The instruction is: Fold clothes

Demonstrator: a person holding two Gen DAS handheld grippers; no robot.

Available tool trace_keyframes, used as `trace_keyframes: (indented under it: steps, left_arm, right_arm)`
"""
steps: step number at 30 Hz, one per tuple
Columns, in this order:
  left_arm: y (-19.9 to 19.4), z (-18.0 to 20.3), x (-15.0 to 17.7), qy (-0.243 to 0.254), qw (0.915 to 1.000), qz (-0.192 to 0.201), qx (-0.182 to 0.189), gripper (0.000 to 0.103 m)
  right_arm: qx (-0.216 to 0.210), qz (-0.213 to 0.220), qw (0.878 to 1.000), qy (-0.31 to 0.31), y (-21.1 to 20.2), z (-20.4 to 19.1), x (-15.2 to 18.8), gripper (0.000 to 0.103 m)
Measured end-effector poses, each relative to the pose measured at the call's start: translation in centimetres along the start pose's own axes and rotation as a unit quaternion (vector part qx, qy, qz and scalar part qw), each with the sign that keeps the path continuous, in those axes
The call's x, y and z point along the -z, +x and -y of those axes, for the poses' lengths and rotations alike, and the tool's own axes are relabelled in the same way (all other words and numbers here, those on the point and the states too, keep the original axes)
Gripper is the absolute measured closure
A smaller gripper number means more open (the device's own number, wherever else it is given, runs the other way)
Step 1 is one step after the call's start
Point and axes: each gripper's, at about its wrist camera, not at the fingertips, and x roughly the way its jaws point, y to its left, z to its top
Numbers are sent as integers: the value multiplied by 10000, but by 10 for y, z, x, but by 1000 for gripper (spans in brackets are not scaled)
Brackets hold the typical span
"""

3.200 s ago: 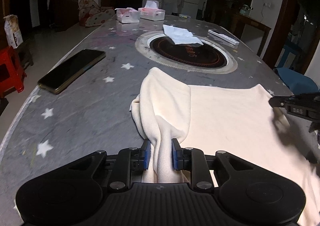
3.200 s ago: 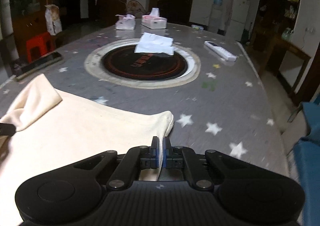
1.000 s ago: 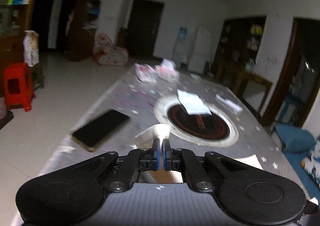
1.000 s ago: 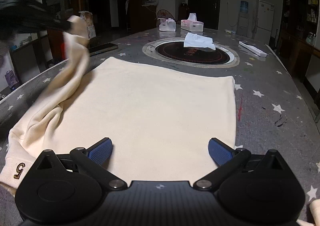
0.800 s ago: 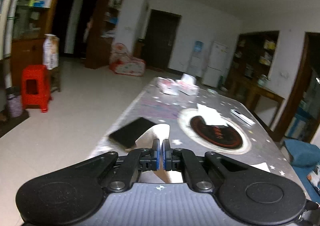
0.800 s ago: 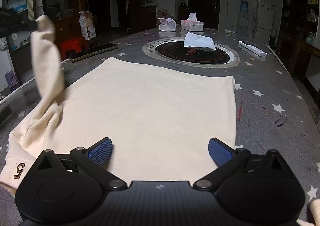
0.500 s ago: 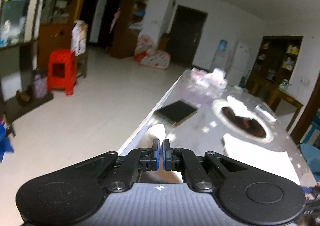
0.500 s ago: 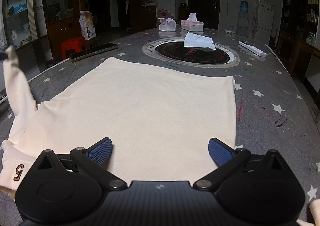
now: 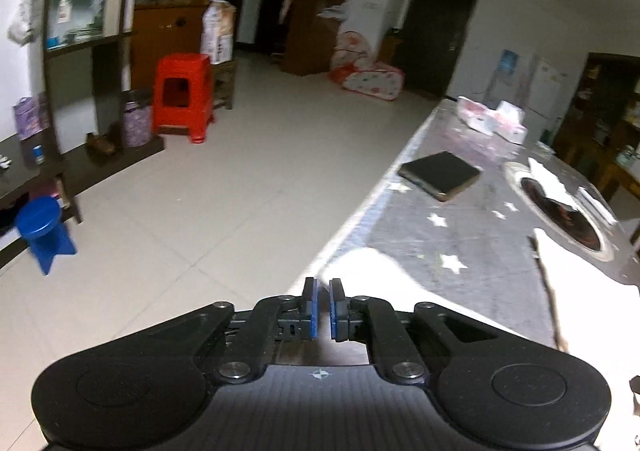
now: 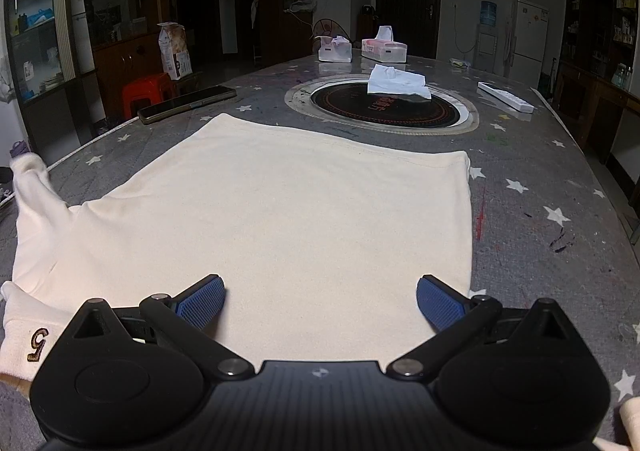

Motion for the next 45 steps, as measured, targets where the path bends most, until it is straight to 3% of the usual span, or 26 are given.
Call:
trace_keyframes:
  steps: [4, 7, 10, 12, 18, 26, 31, 37, 45]
  left_arm:
    - [-8, -5, -3, -53, 10000, 49, -15, 90]
    - [-11, 10, -5, 201, 9995, 91, 235, 90]
    - [-5, 29, -5, 360, 9957, -25, 848, 90]
    - [6, 41, -3, 525, 9938, -145, 968, 90]
    - [45, 57, -4, 892, 9929, -469, 637, 93]
    - [71, 68, -14, 1765, 9842, -136, -3, 93]
    - [66, 63, -18, 1510, 9883, -229, 53, 92]
    - [50, 67, -10, 1637, 9861, -177, 203, 90]
    - [42, 55, 2, 1649, 9860, -225, 54, 88]
  right_arm:
    - [-2, -1, 10000, 3, 0, 0, 0, 0]
    - [-2, -1, 10000, 4, 0, 0, 0, 0]
    - [-3, -1, 10000, 4, 0, 0, 0, 0]
    - [-3, -1, 10000, 4, 0, 1, 0, 0]
    - [-8, -2, 10000, 9, 0, 1, 0, 0]
    - [-8, -7, 10000, 0, 0, -1, 0, 0]
    - [-32, -105, 9998, -185, -3, -5, -4, 0]
    - [-604, -32, 9953, -754, -23, -44, -14, 0]
    - [-1268, -269, 9787, -1590, -18, -107, -5, 0]
